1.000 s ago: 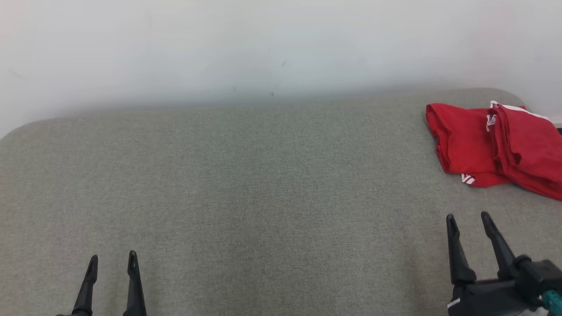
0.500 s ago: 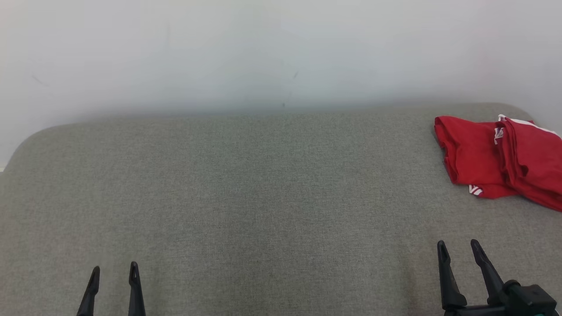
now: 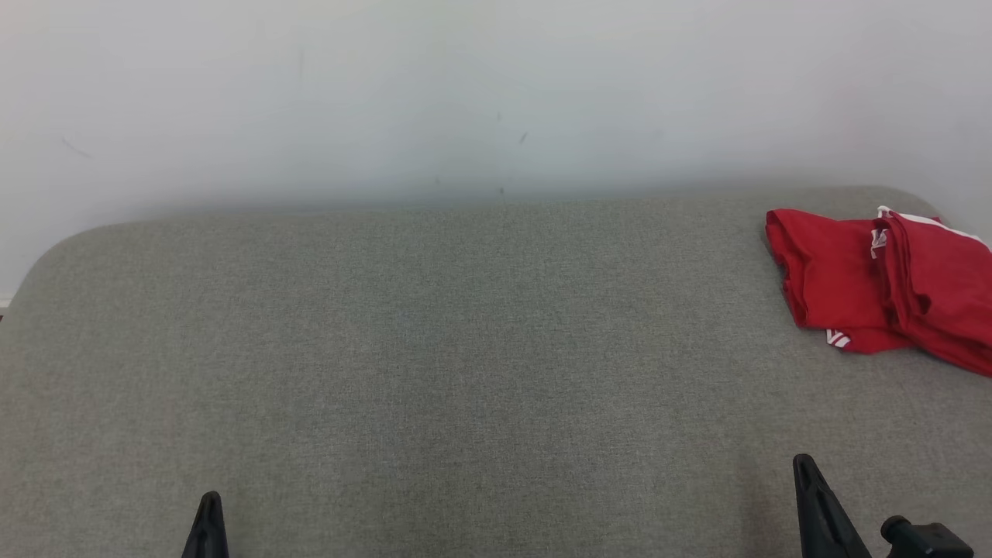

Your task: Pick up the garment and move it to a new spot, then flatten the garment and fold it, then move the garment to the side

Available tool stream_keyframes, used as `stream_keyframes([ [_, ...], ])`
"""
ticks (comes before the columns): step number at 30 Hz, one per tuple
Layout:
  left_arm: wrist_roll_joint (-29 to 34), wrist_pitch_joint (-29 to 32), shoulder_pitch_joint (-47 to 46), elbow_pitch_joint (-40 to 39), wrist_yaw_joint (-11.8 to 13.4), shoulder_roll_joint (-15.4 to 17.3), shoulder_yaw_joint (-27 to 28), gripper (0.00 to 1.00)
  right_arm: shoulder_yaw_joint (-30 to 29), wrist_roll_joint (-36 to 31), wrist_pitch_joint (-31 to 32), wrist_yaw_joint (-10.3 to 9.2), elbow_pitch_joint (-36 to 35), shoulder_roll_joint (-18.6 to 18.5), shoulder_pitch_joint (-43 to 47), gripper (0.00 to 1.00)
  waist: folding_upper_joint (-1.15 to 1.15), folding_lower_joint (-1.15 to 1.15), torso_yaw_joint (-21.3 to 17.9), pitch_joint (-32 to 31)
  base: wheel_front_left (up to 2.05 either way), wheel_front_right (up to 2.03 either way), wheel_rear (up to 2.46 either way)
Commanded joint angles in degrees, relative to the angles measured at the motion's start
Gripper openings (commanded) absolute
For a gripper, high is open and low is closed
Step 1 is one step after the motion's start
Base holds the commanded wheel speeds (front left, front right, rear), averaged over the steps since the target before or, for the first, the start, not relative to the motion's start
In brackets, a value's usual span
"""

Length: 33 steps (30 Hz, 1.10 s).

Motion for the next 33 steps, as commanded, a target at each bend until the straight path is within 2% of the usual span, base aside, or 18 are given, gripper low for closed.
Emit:
stream_keyframes([
  [1,-2.7,0.8,-1.0,-0.3,-0.1,0.2,0.5,0.00,-0.3,2.5,0.4,0.00,-0.8,0.0,-0.9,0.00,0.00,0.00,0.0,0.0,0.00,0.00,0.00],
  [16,-19.2,4.5,-2.8,0.1,-0.6,0.1,0.3,0.00,-1.8,17.7,4.6,-0.02,-0.5,0.7,-2.9,0.00,0.00,0.00,0.2,0.1,0.00,0.00,0.00],
  [33,-34.5,8.3,-4.9,0.9,-1.0,0.1,0.4,0.00,-3.1,31.9,8.5,-0.04,-0.2,1.4,-4.8,0.00,0.00,0.00,0.5,0.3,0.00,0.00,0.00],
])
